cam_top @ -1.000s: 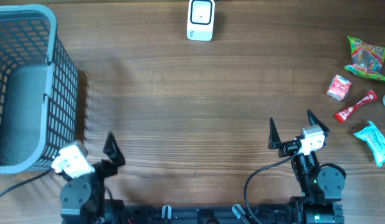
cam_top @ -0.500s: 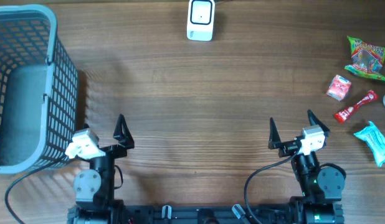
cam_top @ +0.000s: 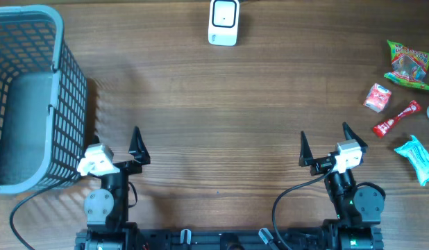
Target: Scan the item barcode
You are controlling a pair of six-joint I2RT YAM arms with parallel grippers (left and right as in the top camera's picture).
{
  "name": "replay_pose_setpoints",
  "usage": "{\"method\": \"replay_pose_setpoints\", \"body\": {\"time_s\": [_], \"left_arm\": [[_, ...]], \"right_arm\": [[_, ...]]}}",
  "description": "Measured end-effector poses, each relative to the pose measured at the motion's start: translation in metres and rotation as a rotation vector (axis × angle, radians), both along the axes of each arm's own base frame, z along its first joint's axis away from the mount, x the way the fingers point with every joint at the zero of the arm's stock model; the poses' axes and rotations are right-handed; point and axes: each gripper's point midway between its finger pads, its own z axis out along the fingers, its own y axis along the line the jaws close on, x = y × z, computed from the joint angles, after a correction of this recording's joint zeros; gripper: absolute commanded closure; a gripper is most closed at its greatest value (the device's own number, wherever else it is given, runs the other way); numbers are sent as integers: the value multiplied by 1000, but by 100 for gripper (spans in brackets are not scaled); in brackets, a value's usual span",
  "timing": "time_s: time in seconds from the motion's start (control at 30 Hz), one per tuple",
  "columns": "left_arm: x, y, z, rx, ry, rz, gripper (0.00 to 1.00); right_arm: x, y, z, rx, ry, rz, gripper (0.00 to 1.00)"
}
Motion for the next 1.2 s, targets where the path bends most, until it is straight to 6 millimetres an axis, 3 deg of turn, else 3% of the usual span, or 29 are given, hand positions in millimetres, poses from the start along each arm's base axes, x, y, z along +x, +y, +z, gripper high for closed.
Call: {"method": "replay_pose_setpoints", "body": {"time_s": [0.1,0.3,1.2], "left_arm": [[1,-2,7,-1,-41,-13,0],[1,-5,-15,14,39,-32,0],[2,-20,-16,128,48,-124,0]], "right_arm": [[0,0,0,0,-1,0,0],[0,0,0,0,-1,0,0],[0,0,0,0,-1,0,0]]}}
